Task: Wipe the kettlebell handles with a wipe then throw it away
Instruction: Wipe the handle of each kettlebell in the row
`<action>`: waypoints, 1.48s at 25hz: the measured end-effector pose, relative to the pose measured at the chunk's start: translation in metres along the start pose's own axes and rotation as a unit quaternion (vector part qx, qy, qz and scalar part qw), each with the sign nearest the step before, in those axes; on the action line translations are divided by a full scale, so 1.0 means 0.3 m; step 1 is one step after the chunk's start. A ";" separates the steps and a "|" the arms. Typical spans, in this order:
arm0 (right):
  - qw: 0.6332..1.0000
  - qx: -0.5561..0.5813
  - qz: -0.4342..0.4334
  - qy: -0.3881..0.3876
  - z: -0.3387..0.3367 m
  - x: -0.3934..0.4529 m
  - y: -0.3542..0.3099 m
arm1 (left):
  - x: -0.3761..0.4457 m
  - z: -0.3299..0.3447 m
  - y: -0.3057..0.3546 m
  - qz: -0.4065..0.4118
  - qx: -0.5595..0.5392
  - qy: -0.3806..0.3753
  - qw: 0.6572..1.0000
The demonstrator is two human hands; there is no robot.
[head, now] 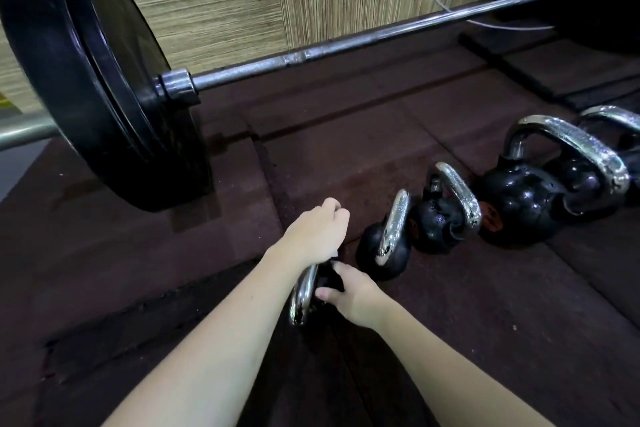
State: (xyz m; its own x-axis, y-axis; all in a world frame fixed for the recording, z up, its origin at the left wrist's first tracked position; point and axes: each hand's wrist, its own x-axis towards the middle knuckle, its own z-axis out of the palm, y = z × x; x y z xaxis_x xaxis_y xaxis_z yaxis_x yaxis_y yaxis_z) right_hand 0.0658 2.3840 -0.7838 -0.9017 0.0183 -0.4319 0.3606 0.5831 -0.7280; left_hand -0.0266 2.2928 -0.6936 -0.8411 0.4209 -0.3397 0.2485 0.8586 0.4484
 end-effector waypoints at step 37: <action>0.999 -0.031 -0.041 0.000 -0.009 -0.001 -0.008 | -0.228 0.126 -0.024 -0.113 -0.036 0.134 0.984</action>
State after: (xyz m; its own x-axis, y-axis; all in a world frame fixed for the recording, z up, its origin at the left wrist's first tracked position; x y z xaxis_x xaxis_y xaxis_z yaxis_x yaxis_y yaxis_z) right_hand 0.0646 2.3847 -0.7805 -0.9278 -0.0308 -0.3718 0.2702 0.6316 -0.7266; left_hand 0.0472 2.2688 -0.7049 -0.9698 0.1204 -0.2123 0.0132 0.8945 0.4469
